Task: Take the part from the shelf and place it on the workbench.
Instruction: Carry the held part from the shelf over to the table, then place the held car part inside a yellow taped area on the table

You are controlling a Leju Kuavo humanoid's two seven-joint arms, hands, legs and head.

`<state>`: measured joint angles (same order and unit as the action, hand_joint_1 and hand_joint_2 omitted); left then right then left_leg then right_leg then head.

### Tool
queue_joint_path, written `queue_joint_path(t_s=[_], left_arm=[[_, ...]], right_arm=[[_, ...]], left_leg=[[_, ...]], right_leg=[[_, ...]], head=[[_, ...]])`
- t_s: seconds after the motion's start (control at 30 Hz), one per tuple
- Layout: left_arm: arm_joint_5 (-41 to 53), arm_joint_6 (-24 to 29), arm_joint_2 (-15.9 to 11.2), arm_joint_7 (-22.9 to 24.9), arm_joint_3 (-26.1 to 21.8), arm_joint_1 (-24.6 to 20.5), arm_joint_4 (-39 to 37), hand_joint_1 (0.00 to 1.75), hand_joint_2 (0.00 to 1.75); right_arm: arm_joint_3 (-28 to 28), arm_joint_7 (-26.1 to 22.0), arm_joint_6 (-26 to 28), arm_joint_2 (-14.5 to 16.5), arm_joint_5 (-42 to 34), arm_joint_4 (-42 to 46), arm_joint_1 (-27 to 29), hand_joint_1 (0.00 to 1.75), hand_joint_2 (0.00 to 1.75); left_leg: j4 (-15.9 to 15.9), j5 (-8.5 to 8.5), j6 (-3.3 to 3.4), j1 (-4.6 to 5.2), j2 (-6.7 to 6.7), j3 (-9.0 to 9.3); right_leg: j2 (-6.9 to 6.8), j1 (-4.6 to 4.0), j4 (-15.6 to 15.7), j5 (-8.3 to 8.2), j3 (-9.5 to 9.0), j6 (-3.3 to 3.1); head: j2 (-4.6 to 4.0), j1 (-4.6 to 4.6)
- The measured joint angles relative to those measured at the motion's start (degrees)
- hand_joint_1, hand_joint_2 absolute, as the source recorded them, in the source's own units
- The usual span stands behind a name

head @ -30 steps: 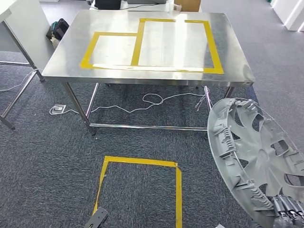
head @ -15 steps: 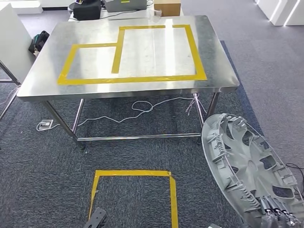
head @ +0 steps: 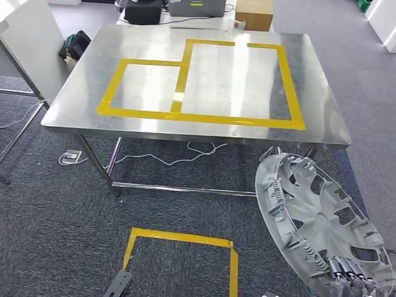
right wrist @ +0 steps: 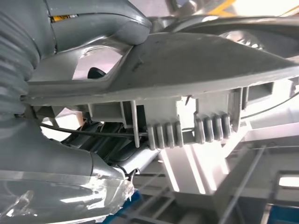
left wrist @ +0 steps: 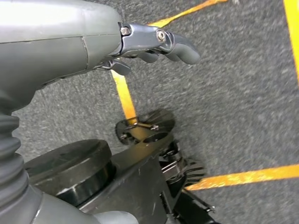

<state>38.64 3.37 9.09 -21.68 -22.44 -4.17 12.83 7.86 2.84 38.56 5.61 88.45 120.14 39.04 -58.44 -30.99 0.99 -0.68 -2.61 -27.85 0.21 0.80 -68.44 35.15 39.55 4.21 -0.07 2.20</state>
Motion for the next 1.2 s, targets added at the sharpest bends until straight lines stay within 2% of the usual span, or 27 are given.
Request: queue_joint_path(t_s=[0.03, 0.07, 0.1, 0.13, 0.2, 0.23, 0.3, 0.33, 0.4, 0.43, 0.47, 0.5, 0.57, 0.6, 0.63, 0.7, 0.73, 0.77, 0.83, 0.9, 0.93, 0.97, 1.0, 1.03, 1.1, 1.13, 1.2], left_arm=[[0.08, 0.0, -0.02, 0.03, -0.14, 0.03, 0.0, 0.0, 1.75], [0.17, 0.0, -0.04, 0.09, -0.26, 0.06, 0.0, 0.0, 1.75], [0.27, 0.0, -0.06, 0.19, -0.35, 0.06, 0.0, 0.0, 1.75], [0.37, 0.0, -0.08, 0.28, -0.4, 0.0, 0.0, 0.0, 1.75], [0.56, 0.01, -0.02, 0.46, -0.48, -0.35, 0.0, 0.0, 1.75], [0.64, 0.02, 0.01, 0.51, -0.52, -0.61, 0.0, 0.0, 1.75], [0.74, 0.02, 0.05, 0.61, -0.61, -0.99, 0.0, 0.0, 1.75], [0.77, 0.02, 0.05, 0.66, -0.67, -0.98, 0.0, 0.0, 1.75], [0.81, 0.01, 0.03, 0.76, -0.84, -0.7, 0.0, 0.0, 1.75], [0.83, 0.01, 0.01, 0.79, -0.96, -0.57, 0.0, 0.0, 1.75], [0.83, 0.01, -0.05, 0.79, -1.09, -0.49, 0.0, 0.0, 1.75], [0.83, 0.02, -0.13, 0.79, -1.21, -0.46, 0.0, 0.0, 1.75], [0.83, 0.01, -0.31, 0.79, -1.38, -0.37, -0.02, 0.0, 1.75], [0.85, 0.01, -0.37, 0.79, -1.44, -0.31, -0.03, 0.0, 1.75], [0.87, 0.01, -0.4, 0.8, -1.49, -0.27, -0.04, 0.0, 1.75], [0.96, 0.03, -0.37, 0.82, -1.54, -0.41, -0.04, 0.0, 1.75], [1.01, 0.04, -0.34, 0.83, -1.56, -0.53, -0.04, 0.0, 1.75], [1.07, 0.05, -0.32, 0.83, -1.6, -0.65, -0.04, 0.0, 1.75], [1.13, 0.13, -0.33, 0.91, -1.69, -0.76, -0.04, 0.0, 1.75], [1.01, 0.39, -0.33, 1.26, -1.84, -0.79, -0.04, 0.0, 1.75], [0.88, 0.59, -0.33, 1.53, -1.97, -0.78, -0.04, 0.0, 1.75], [0.72, 0.79, -0.33, 1.79, -2.14, -0.78, -0.04, 0.0, 1.75], [0.54, 1.0, -0.33, 2.05, -2.37, -0.78, -0.04, 0.0, 1.75], [0.35, 1.19, -0.34, 2.34, -2.65, -0.8, -0.05, 0.0, 1.75], [-0.11, 1.58, -0.39, 2.96, -3.22, -0.91, -0.05, 0.0, 1.75], [-0.36, 1.79, -0.42, 3.26, -3.52, -0.99, -0.05, 0.0, 1.75], [-0.85, 2.17, -0.43, 3.65, -4.14, -1.16, -0.04, 0.0, 1.75]], right_arm=[[0.22, -0.06, 0.0, -0.45, 0.75, 0.0, 0.0, 1.75, 1.75], [0.21, -0.84, 0.0, -0.74, 1.13, 0.01, -0.02, 1.75, 1.75], [0.13, -1.81, 0.01, -0.87, 1.32, 0.11, 0.05, 1.75, 1.75], [0.06, -2.69, 0.01, -0.93, 1.43, 0.26, 0.15, 1.75, 1.75], [-0.11, -3.98, 0.02, -0.97, 1.55, 0.56, 0.34, 1.75, 1.75], [-0.31, -4.53, 0.02, -0.97, 1.56, 0.62, 0.39, 1.75, 1.75], [-1.08, -5.68, -0.03, -0.96, 1.58, 0.62, 0.47, 1.75, 1.75], [-1.59, -6.18, -0.09, -0.94, 1.58, 0.61, 0.56, 1.75, 1.75], [-2.52, -6.84, -0.23, -0.87, 1.59, 0.6, 0.85, 1.75, 1.75], [-2.9, -6.95, -0.27, -0.84, 1.58, 0.6, 1.0, 1.75, 1.75], [-3.19, -7.0, -0.28, -0.81, 1.58, 0.6, 1.11, 1.75, 1.75], [-3.44, -7.03, -0.28, -0.8, 1.58, 0.6, 1.16, 1.75, 1.75], [-3.89, -7.19, -0.29, -0.78, 1.58, 0.58, 1.17, 1.75, 1.75], [-4.11, -7.4, -0.3, -0.74, 1.58, 0.59, 1.2, 1.75, 1.75], [-4.33, -7.72, -0.31, -0.68, 1.58, 0.61, 1.25, 1.75, 1.75], [-5.0, -8.74, -0.34, -0.48, 1.58, 0.78, 1.43, 1.75, 1.75], [-5.4, -9.29, -0.38, -0.38, 1.58, 0.86, 1.45, 1.75, 1.75], [-5.82, -9.81, -0.43, -0.26, 1.58, 0.93, 1.46, 1.75, 1.75], [-6.69, -10.79, -0.57, 0.06, 1.58, 0.96, 1.42, 1.75, 1.75], [-7.83, -11.95, -0.89, 0.53, 1.58, 0.96, 1.56, 1.75, 1.75], [-8.5, -12.63, -1.1, 0.82, 1.58, 0.96, 1.7, 1.75, 1.75], [-9.15, -13.34, -1.31, 1.15, 1.58, 0.95, 1.85, 1.75, 1.75], [-9.77, -14.07, -1.47, 1.51, 1.58, 0.95, 1.98, 1.75, 1.75], [-10.4, -14.84, -1.57, 1.91, 1.58, 0.94, 2.1, 1.75, 1.75], [-11.63, -16.57, -1.78, 2.93, 1.58, 0.94, 2.23, 1.75, 1.75], [-12.26, -17.39, -1.88, 3.48, 1.58, 0.99, 2.32, 1.75, 1.75], [-13.37, -18.6, -2.18, 4.6, 1.58, 1.17, 2.53, 1.75, 1.75]], left_leg=[[-0.07, -0.82, -0.19, 0.02, -0.37, 0.81], [0.02, -1.56, -0.47, 0.03, -0.7, 1.39], [0.3, -2.17, -0.82, -0.04, -0.92, 1.89], [0.38, -2.35, -1.24, -0.1, -1.1, 2.42], [-0.53, -1.57, -1.97, -0.28, -0.94, 2.57], [-2.76, -0.45, -2.27, -0.22, -0.34, 1.51], [-9.44, 0.55, -2.65, -0.1, 1.17, -3.25], [-12.64, -0.42, -2.74, -0.04, 1.65, -6.11], [-15.65, -4.71, -2.66, 0.05, 1.87, -10.6], [-15.3, -6.31, -2.52, 0.11, 1.87, -11.93], [-13.76, -6.43, -2.34, 0.21, 1.88, -12.66], [-11.23, -4.45, -2.09, 0.36, 1.96, -12.94], [-5.09, 3.86, -1.56, 0.75, 2.41, -12.96], [-3.01, 7.27, -1.39, 0.93, 2.59, -12.84], [-1.71, 9.12, -1.21, 1.0, 2.63, -12.7], [-1.04, 8.89, -0.7, 0.91, 2.4, -11.81], [-0.81, 8.64, -0.32, 0.78, 2.28, -11.22], [-0.75, 8.39, 0.04, 0.68, 2.25, -10.62], [-0.7, 7.55, 0.49, 0.58, 2.16, -9.35], [-0.64, 6.23, 0.66, 0.56, 1.97, -7.81], [-0.63, 5.48, 0.64, 0.55, 1.79, -6.86], [-0.62, 4.68, 0.6, 0.53, 1.59, -5.82], [-0.62, 3.89, 0.5, 0.52, 1.42, -4.77], [-0.61, 3.12, 0.34, 0.54, 1.32, -3.92], [-0.75, 1.67, -0.25, 0.65, 1.08, -2.66], [-0.83, 1.23, -0.65, 0.69, 0.99, -2.19], [-0.67, 0.86, -1.13, 0.67, 0.97, -1.32]], right_leg=[[0.55, 0.08, 2.89, -3.99, -0.16, -0.01], [0.99, 0.02, 5.03, -7.1, -0.5, -0.3], [1.34, -0.17, 6.23, -9.52, -0.94, -0.75], [1.39, -0.43, 6.61, -10.34, -1.47, -1.36], [1.03, -0.65, 7.19, -9.56, -3.01, -2.52], [0.79, -0.58, 7.67, -9.18, -3.84, -2.95], [0.37, -0.46, 8.56, -8.28, -5.72, -3.58], [0.21, -0.46, 8.92, -7.68, -6.68, -3.78], [0.12, -0.45, 9.45, -6.28, -8.77, -3.91], [0.14, -0.43, 9.6, -5.46, -9.95, -3.88], [0.16, -0.39, 9.69, -4.54, -11.18, -3.81], [0.15, -0.36, 9.74, -3.55, -12.31, -3.72], [0.21, -0.42, 9.79, -1.58, -14.19, -3.39], [0.24, -0.52, 10.06, -0.66, -14.91, -3.15], [0.28, -0.62, 10.19, -0.21, -15.84, -2.78], [0.24, -0.72, 10.1, -0.38, -16.93, -2.0], [0.2, -0.73, 8.72, -1.01, -16.66, -1.66], [0.18, -0.71, 6.4, -1.42, -15.31, -1.42], [0.16, -0.67, -0.54, -0.35, -10.55, -1.02], [0.16, -0.59, -5.08, 4.74, -5.58, -0.76], [0.15, -0.52, -5.29, 7.43, -3.9, -0.72], [0.15, -0.42, -4.26, 8.84, -2.77, -0.66], [0.16, -0.29, -2.16, 7.75, -2.14, -0.59], [0.15, -0.14, 0.67, 3.86, -1.78, -0.52], [-0.07, -0.07, 5.43, -5.35, -1.72, -0.81], [-0.15, -0.15, 6.67, -8.44, -1.85, -1.19], [-0.13, -0.38, 7.31, -9.92, -2.73, -1.82]], head=[[0.0, -0.01], [0.0, -0.03], [0.0, -0.1], [0.0, -0.12], [0.0, -0.18], [0.0, -0.26], [0.0, -0.44], [0.0, -0.51], [0.0, -0.52], [0.0, -0.52], [0.0, -0.52], [0.0, -0.53], [0.0, -0.71], [0.0, -0.73], [0.0, -0.78], [0.01, -0.66], [0.01, -0.53], [0.01, -0.35], [0.01, -0.1], [0.02, -0.07], [0.02, -0.01], [0.02, 0.0], [0.02, 0.04], [0.02, 0.05], [0.02, 0.0], [0.01, -0.09], [0.01, -0.24]])
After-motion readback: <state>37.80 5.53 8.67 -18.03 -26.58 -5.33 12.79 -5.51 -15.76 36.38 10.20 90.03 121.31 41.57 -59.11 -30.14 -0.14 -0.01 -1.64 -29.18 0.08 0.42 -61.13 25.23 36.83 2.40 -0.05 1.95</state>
